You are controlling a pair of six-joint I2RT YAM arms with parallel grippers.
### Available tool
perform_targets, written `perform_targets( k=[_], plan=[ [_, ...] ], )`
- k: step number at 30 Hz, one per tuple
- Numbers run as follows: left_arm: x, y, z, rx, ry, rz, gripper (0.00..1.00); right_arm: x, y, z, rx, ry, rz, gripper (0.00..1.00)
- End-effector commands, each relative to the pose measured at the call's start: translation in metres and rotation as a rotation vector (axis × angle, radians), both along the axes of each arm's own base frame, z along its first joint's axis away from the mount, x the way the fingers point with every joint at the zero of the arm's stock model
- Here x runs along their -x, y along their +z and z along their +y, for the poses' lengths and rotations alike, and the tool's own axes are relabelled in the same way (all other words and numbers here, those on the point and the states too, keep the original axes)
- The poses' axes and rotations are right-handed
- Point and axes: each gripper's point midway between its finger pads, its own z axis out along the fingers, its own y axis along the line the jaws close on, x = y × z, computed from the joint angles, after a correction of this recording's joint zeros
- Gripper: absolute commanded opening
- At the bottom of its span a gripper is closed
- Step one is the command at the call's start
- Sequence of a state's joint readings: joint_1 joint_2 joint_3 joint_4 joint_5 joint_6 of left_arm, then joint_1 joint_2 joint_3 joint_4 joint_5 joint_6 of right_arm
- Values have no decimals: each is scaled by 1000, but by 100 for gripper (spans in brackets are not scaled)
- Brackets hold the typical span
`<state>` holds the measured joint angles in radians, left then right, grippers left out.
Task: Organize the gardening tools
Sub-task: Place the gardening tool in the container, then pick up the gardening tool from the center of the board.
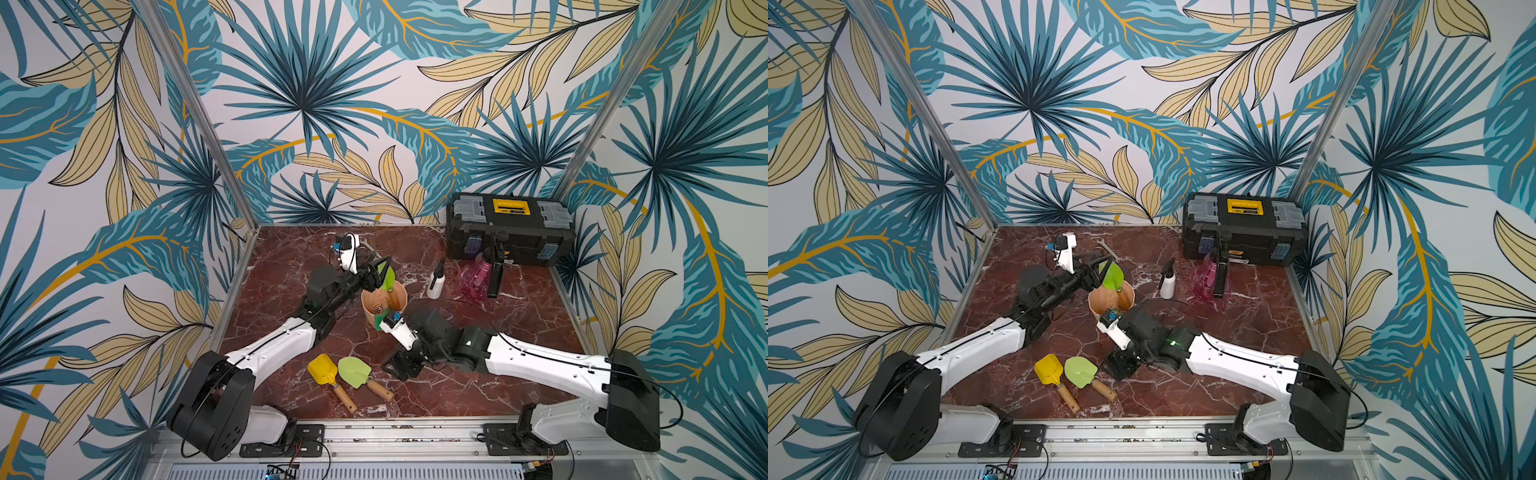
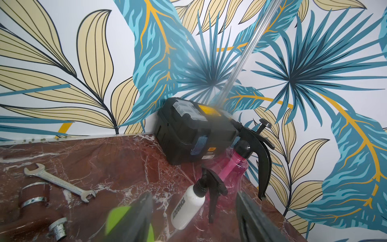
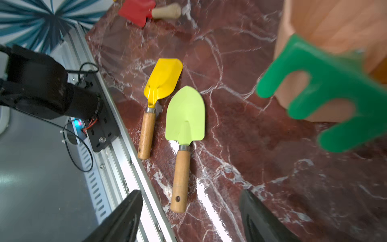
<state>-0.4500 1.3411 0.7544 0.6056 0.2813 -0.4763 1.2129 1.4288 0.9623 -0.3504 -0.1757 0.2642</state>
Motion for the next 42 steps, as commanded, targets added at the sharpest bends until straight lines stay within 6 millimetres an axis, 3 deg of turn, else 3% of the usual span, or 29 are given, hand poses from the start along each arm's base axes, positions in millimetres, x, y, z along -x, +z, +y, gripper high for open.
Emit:
perform_targets(
  k=[1,6,16,26,34,37,42],
  plan=[
    [1,-1,8,-74,30,27,70,13,-21,-3,117,53,-14,77],
    [7,2,14,-103,49,31,70,24,-48,4,208,120,-28,76],
    [25,5,32,-115,97,44,70,40,-81,10,290,195,-26,67],
    [38,-4,47,-135,141,60,70,36,-108,13,364,166,-54,55],
    [48,-1,58,-143,177,64,70,27,-110,9,375,116,-86,27],
    [51,5,61,-145,187,60,70,22,-103,7,370,88,-107,19],
    [58,21,64,-130,182,49,71,10,-76,3,318,7,-161,13]
  ],
)
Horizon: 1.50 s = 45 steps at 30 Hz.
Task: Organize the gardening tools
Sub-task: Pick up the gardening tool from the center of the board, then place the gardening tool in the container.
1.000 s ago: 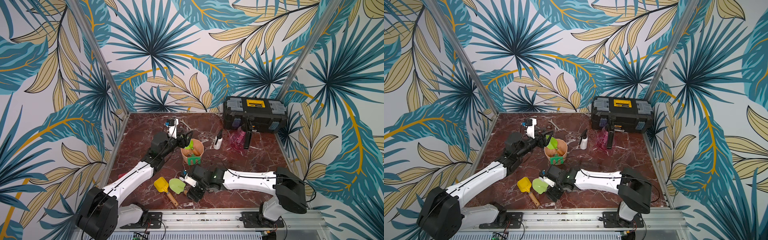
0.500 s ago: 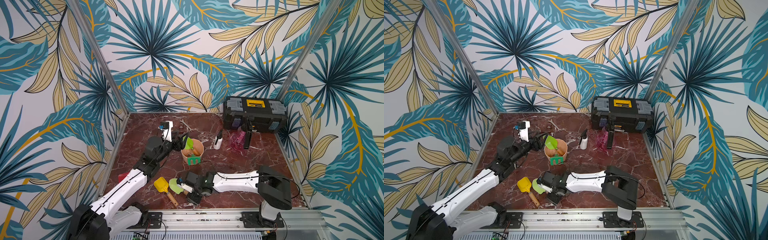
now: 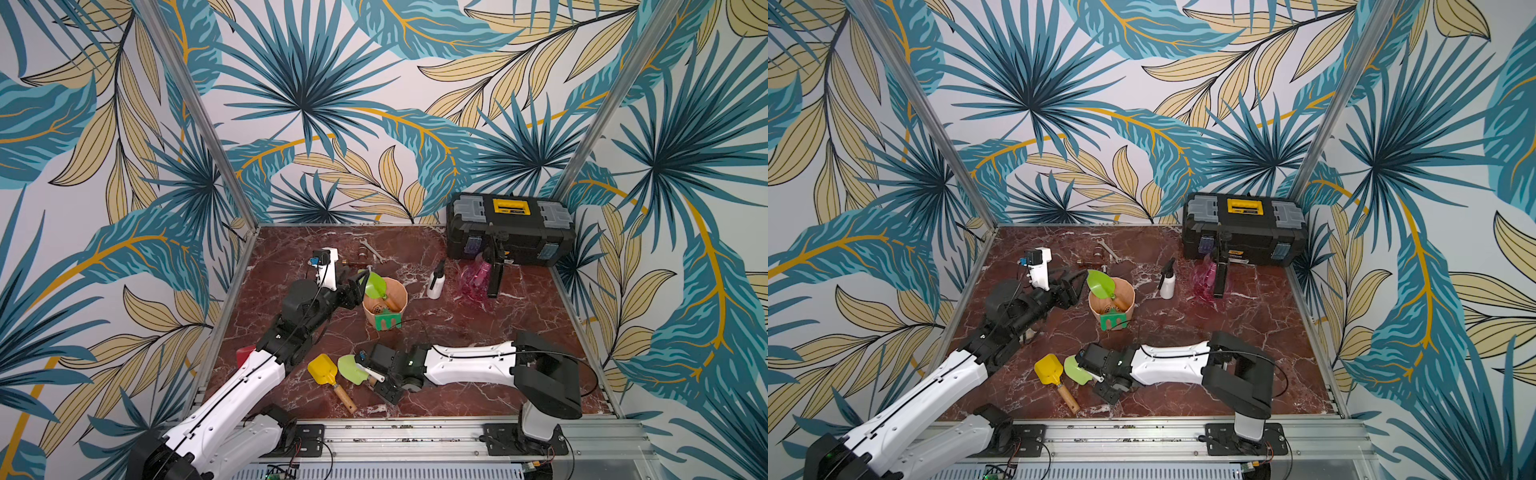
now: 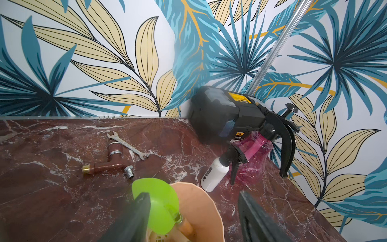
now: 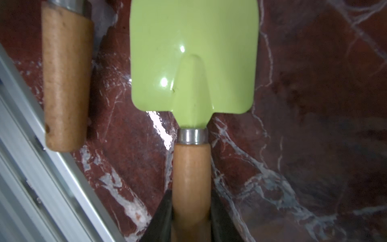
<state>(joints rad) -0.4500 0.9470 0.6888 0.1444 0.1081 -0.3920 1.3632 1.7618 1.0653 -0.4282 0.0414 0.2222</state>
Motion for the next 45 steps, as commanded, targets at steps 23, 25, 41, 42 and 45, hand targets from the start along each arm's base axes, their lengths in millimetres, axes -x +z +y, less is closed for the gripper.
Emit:
perform_targets(
  k=[23,25,41,42,45],
  plan=[
    [29,40,-12,161,-119,131,67,-74,146,-35,-491,-449,-394,7],
    [28,35,-19,178,-154,159,64,-77,155,-34,-530,-475,-408,6],
    [21,8,-43,168,-250,259,28,-86,180,-23,-625,-507,-451,6],
    [20,8,-43,166,-252,260,26,-86,179,-22,-620,-507,-454,6],
    [21,8,-45,163,-266,254,19,-87,179,-21,-611,-513,-456,6]
  ],
)
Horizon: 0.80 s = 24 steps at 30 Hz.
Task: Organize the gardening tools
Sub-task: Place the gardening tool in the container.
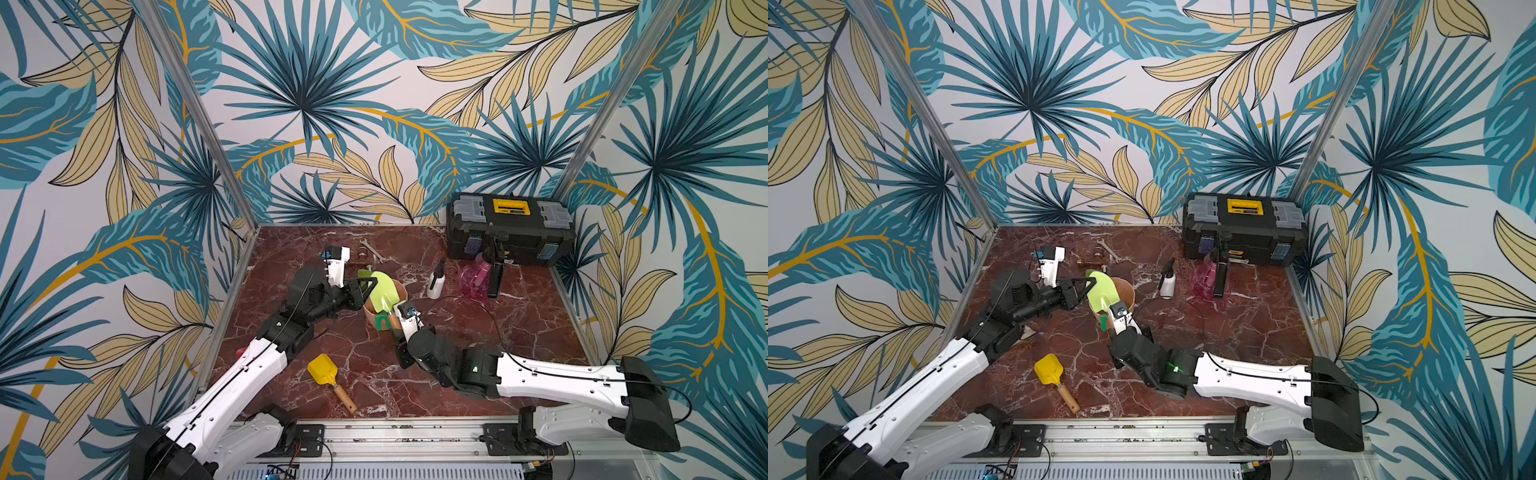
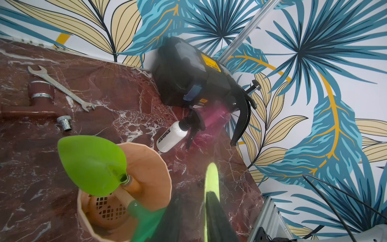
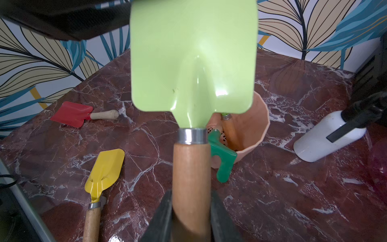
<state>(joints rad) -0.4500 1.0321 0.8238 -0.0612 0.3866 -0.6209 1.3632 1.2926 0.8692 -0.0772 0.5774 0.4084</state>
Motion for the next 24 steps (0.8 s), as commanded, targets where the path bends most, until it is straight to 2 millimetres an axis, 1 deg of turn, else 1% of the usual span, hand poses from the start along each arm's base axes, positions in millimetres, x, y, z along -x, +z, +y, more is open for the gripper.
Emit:
perform_targets(
  k=[1,3,5,6,8,9,10,11,15,17,19,22,24],
  plan=[
    [2,18,-5,24,-40,-59,17,-4,8,5,-22,-29,-18,7],
    [4,20,-8,29,-61,-72,11,-5,7,6,-15,-34,-16,7],
    [6,23,-10,35,-79,-91,2,-6,7,6,-9,-37,-17,8],
    [6,26,-11,35,-85,-111,0,-6,7,6,-10,-37,-16,12],
    [7,35,-9,39,-78,-160,0,-5,9,5,-15,-37,-13,31],
    [6,41,-7,38,-67,-196,0,-5,10,4,-20,-42,-10,44],
    [5,46,-4,30,-52,-228,0,-7,11,1,-25,-52,-6,56],
    [5,51,-1,13,-38,-269,0,-6,12,-1,-32,-58,-2,64],
    [-4,70,12,-68,48,-437,0,-6,13,-16,-48,-92,12,81],
    [-9,73,15,-88,75,-494,0,-6,11,-24,-57,-113,21,84],
    [-13,77,13,-83,80,-552,0,-5,12,-34,-74,-133,30,85],
    [-19,71,6,-80,63,-601,0,-4,13,-47,-117,-163,48,85],
    [-24,64,2,-74,59,-626,0,-3,19,-56,-172,-177,54,85]
  ],
)
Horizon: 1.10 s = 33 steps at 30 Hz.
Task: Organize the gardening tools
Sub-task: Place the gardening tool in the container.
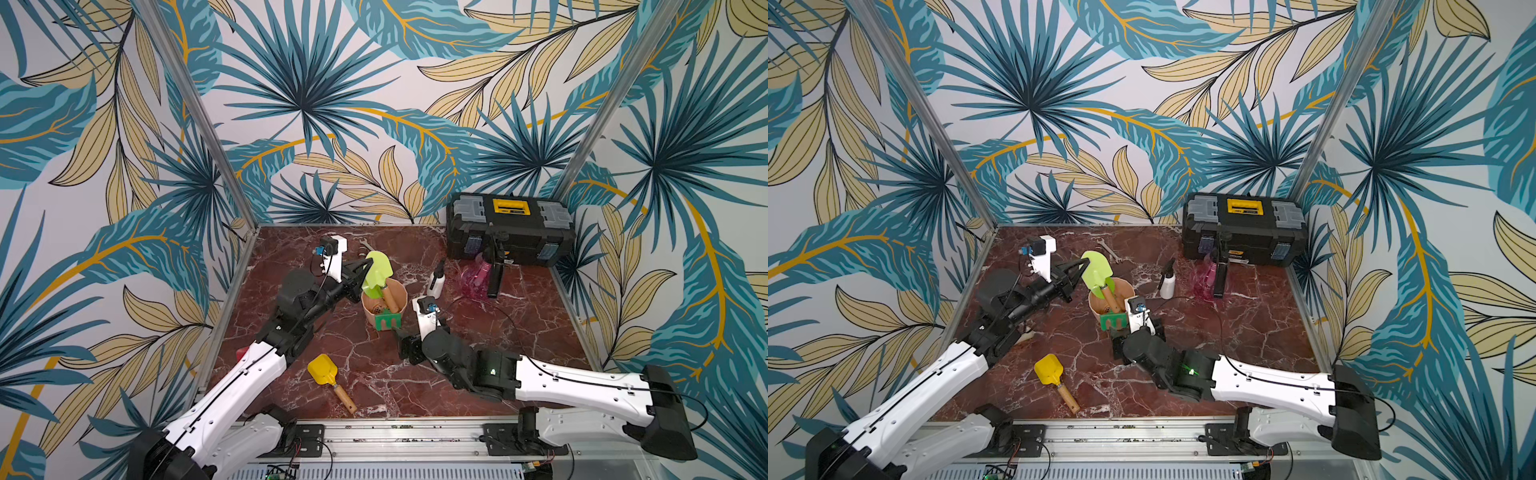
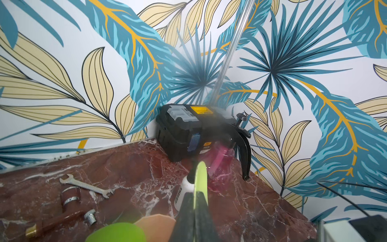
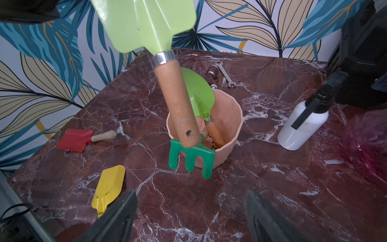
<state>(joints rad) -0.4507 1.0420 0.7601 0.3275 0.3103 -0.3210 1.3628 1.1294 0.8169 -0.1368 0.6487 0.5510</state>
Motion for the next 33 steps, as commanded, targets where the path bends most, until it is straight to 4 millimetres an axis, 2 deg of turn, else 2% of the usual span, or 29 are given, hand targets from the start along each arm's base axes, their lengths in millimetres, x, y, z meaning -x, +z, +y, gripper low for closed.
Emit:
perform_targets(
  k=[1,7,16,21,33],
  plan=[
    [-8,4,-5,6,5,-134,0,0,-5,-21,-50,-58,22,85],
    [-21,-25,-15,-49,16,-194,0,2,-1,-30,-121,-64,29,85],
    [-29,-54,-35,-79,-21,-201,0,4,-9,-25,-101,-48,45,84],
    [-34,-79,-49,-134,-45,-168,2,4,-10,-23,-91,-41,38,84],
    [-40,-110,-58,-193,-57,-100,7,3,-10,-24,-79,-46,29,84]
  ],
)
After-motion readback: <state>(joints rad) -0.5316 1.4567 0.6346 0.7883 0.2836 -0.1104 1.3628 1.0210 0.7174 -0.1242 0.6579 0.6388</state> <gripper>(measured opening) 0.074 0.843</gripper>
